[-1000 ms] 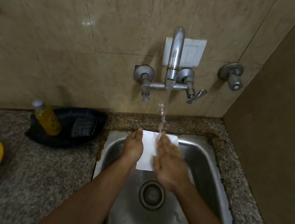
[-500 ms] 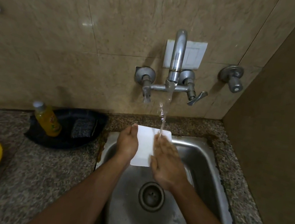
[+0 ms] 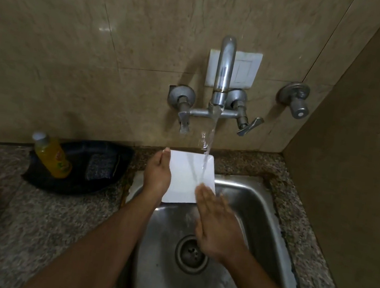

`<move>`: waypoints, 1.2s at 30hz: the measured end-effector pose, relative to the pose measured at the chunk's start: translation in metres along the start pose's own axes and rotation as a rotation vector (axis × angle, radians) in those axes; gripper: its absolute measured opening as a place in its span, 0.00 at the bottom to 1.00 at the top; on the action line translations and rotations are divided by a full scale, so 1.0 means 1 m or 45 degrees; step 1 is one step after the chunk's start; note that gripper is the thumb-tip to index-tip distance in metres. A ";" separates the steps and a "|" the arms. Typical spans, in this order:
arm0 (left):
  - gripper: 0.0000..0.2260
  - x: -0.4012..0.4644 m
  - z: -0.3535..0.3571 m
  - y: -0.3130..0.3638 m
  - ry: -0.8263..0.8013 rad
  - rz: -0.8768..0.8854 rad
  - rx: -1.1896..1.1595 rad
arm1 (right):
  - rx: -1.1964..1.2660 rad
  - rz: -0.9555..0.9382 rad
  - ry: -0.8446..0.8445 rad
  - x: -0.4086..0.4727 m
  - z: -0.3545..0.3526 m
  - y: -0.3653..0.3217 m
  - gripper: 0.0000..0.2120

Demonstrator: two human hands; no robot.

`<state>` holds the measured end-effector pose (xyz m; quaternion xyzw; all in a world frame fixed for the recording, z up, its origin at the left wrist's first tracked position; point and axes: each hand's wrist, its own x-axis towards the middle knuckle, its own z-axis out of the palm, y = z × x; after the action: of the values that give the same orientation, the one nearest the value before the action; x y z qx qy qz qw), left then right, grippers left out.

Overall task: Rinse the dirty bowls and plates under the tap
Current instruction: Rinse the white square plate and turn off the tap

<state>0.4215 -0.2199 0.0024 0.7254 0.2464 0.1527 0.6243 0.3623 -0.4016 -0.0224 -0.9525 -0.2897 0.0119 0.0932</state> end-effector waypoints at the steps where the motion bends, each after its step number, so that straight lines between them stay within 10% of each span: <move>1: 0.15 0.000 0.002 -0.002 -0.008 -0.011 -0.039 | 0.004 0.031 0.010 -0.001 -0.001 0.003 0.35; 24: 0.25 -0.014 0.046 0.004 -0.226 -0.585 -0.403 | 0.189 -0.259 0.024 -0.001 -0.005 0.024 0.33; 29: 0.21 -0.031 0.053 0.007 -0.380 -0.871 -0.554 | 0.299 0.309 0.727 -0.009 -0.026 0.063 0.22; 36: 0.18 -0.032 0.035 0.007 -0.425 -0.788 -0.337 | 1.593 0.976 0.247 0.003 -0.010 0.059 0.10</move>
<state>0.4149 -0.2671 0.0060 0.5446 0.3270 -0.1331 0.7607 0.3977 -0.4494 -0.0235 -0.7525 0.1338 0.1221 0.6332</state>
